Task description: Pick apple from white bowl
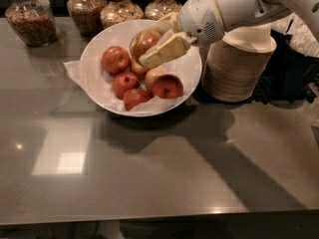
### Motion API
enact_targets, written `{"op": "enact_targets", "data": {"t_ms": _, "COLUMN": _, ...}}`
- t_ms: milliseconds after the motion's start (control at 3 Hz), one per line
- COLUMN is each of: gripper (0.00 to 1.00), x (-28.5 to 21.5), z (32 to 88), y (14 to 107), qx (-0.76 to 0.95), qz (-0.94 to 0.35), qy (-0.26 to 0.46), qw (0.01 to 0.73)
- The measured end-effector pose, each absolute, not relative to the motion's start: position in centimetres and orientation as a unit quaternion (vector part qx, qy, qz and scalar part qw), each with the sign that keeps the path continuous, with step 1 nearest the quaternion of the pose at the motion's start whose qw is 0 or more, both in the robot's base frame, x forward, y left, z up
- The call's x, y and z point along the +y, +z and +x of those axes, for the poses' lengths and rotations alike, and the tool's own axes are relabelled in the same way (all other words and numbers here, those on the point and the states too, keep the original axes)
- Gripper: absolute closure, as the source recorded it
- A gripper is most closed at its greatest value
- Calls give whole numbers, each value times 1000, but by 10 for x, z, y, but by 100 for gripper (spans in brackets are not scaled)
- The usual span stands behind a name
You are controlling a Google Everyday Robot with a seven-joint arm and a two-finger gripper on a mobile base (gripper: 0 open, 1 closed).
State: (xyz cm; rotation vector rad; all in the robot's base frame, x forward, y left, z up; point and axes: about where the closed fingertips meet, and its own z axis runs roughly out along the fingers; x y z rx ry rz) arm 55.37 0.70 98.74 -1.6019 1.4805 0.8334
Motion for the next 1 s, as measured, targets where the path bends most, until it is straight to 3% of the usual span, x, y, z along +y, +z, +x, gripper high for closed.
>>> {"op": "enact_targets", "data": {"t_ms": 333, "gripper": 100, "x": 18, "z": 529, "y": 1013, "qx": 545, "qz": -650, "qy": 356, "qw": 393}}
{"op": "enact_targets", "data": {"t_ms": 1000, "gripper": 100, "x": 2, "z": 475, "y": 1005, "qx": 551, "qz": -689, "qy": 332, "qw": 334}}
